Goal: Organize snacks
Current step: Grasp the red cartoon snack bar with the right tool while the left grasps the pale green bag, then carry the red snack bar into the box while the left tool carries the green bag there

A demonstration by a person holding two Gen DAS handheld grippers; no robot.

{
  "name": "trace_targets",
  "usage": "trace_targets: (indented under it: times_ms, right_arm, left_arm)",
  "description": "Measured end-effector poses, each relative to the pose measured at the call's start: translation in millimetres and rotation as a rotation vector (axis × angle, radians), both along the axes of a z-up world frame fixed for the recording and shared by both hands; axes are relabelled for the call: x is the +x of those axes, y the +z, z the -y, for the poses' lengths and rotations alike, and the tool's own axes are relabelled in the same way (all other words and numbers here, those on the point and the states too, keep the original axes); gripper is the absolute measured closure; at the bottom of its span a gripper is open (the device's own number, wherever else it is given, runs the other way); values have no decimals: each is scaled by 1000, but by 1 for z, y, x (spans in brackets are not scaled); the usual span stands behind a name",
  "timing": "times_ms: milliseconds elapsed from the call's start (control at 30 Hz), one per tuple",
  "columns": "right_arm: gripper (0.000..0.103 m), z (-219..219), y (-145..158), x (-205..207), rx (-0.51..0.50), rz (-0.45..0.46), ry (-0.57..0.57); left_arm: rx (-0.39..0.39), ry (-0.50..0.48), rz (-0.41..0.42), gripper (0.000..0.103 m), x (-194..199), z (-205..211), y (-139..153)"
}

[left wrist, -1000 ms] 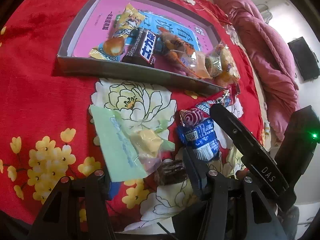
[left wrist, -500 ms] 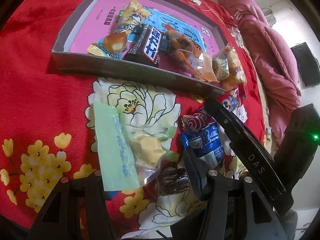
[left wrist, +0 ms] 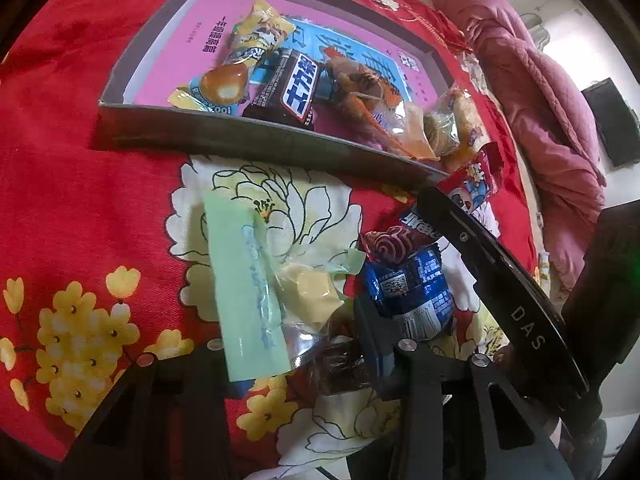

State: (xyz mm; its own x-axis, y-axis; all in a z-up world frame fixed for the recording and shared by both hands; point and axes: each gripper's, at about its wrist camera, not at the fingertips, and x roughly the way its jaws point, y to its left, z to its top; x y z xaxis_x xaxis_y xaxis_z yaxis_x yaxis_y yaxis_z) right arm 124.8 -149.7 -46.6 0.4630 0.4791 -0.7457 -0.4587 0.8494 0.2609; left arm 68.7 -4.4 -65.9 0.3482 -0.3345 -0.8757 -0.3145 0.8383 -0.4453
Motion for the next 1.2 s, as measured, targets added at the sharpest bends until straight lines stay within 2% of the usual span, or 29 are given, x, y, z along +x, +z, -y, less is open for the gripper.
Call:
trace_targets:
  times_ms: [167, 600, 1133, 1200]
  right_arm:
    - [84, 2, 4, -2, 13, 17, 7]
    - [88, -1, 26, -13, 26, 130, 37]
    - [88, 8, 47, -6, 103, 208, -1]
    - [88, 9, 47, -4, 114, 202, -3]
  left_arm:
    - [-8, 8, 31, 65, -4, -5, 8]
    - [28, 13, 112, 66, -8, -13, 36]
    - [43, 109, 220, 67, 5, -48, 74]
    - [54, 114, 232, 73, 11, -52, 77]
